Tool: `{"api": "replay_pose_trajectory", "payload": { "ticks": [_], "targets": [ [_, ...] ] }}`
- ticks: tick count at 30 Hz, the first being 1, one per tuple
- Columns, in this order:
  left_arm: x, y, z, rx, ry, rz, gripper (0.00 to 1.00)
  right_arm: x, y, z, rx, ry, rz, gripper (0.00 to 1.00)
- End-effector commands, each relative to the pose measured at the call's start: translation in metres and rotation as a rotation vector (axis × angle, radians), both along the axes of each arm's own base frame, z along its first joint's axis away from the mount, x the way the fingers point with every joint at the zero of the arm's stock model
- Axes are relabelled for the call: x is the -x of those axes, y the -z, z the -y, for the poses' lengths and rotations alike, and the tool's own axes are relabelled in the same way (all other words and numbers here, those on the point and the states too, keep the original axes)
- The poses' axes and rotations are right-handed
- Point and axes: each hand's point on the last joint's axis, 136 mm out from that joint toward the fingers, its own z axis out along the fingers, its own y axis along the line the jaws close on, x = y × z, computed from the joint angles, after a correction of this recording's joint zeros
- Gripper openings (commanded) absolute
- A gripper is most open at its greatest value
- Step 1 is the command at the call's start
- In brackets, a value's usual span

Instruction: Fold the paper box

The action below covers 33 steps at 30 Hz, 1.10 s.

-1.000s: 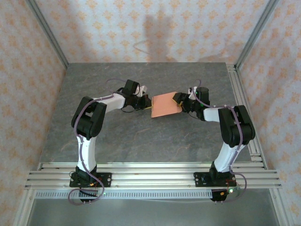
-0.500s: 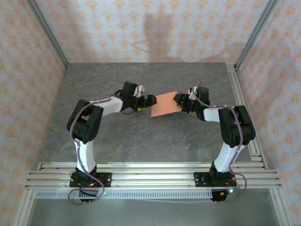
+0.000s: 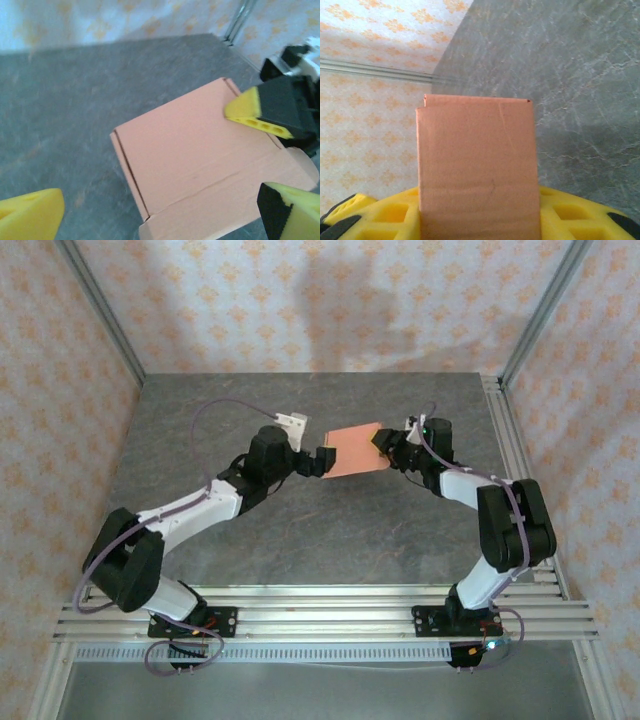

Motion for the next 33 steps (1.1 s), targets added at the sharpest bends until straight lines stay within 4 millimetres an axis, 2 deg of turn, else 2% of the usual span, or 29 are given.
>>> {"api": "replay_pose_trajectory", "payload": {
  "ticks": [1,6,10,13,20,29,33],
  "targets": [
    [0.002,-0.007,-0.007,-0.243,-0.014,0.231,1.0,0.002,-0.019,0.004,-0.03,0.021,0.022,0.44],
    [0.029,-0.005,0.02,-0.521,0.111,0.506,1.0,0.007,-0.037,0.003,-0.082,0.026,0.003,0.43],
    [0.043,0.012,0.035,-0.726,0.243,0.685,1.0,0.013,-0.051,-0.001,-0.134,0.003,0.008,0.43],
    [0.046,0.015,0.04,-0.78,0.285,0.739,1.0,0.019,-0.059,-0.002,-0.16,-0.013,0.004,0.43],
    [0.052,0.01,0.048,-0.793,0.351,0.796,0.98,0.036,-0.065,0.009,-0.215,-0.022,-0.066,0.42],
    [0.061,-0.01,0.034,-0.571,0.411,0.819,0.95,0.075,-0.056,0.014,-0.197,-0.026,-0.266,0.4],
    [0.064,-0.012,0.032,-0.531,0.446,0.822,0.94,0.087,-0.063,0.01,-0.253,-0.04,-0.32,0.4]
  ]
}}
